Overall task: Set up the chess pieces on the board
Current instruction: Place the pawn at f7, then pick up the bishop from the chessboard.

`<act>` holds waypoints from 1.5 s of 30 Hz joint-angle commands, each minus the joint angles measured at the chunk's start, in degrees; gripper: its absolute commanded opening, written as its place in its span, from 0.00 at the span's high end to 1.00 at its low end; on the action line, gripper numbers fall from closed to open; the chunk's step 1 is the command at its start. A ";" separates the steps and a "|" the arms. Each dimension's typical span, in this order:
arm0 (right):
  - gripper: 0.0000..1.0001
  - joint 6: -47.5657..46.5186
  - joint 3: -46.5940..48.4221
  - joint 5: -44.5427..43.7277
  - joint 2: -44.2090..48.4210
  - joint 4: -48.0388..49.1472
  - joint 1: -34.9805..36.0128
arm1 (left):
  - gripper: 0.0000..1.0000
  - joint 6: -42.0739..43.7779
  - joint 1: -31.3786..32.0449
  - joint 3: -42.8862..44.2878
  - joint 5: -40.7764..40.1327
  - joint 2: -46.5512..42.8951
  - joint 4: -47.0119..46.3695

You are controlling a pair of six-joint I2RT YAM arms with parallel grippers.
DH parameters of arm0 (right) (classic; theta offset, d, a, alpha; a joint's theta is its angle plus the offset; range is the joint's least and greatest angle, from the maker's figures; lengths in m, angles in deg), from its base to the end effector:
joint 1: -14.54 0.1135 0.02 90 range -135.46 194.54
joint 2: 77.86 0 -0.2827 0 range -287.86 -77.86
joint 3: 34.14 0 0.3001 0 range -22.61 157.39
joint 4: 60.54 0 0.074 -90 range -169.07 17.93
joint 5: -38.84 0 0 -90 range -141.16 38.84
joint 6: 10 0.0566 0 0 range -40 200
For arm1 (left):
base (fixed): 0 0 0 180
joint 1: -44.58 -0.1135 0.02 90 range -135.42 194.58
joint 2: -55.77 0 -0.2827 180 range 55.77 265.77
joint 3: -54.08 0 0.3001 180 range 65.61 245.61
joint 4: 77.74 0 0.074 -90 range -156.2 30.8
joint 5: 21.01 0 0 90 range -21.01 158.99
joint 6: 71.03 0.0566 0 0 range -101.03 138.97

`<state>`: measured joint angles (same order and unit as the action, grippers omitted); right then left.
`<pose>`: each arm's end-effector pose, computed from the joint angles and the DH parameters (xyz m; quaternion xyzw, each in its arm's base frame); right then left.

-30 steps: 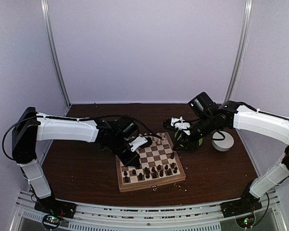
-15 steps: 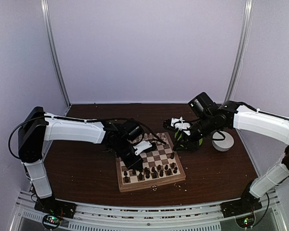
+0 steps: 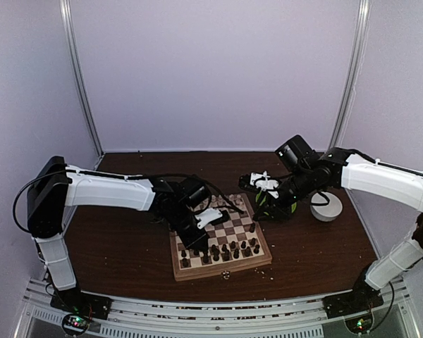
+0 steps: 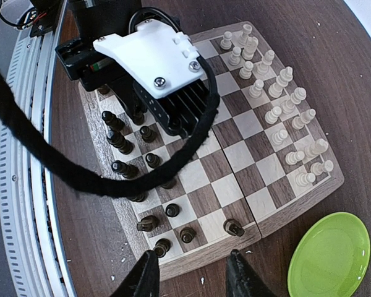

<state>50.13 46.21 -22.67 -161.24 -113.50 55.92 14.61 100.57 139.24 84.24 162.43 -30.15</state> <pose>0.2495 0.2558 0.2759 -0.5984 0.7115 0.2625 0.2584 0.2260 -0.3616 0.1542 0.4461 0.8669 -0.2032 0.0899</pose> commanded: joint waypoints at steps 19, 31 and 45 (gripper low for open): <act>0.62 0.07 3.43 -3.87 1.94 -5.28 -1.91 | 0.71 7.41 -3.04 14.84 -7.06 -7.61 10.23; 0.54 -1.77 6.50 -11.48 -8.85 -7.67 -1.92 | 0.36 -9.50 -26.45 7.88 2.06 -20.17 -18.07; 0.52 -0.37 13.21 -10.22 -21.68 -8.89 -1.92 | 0.02 -11.98 -33.32 -0.41 5.27 -30.81 -23.00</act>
<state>49.35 57.42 -32.98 -181.30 -120.80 54.31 5.00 68.86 138.56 82.99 131.30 -47.48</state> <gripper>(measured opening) 0.480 0.977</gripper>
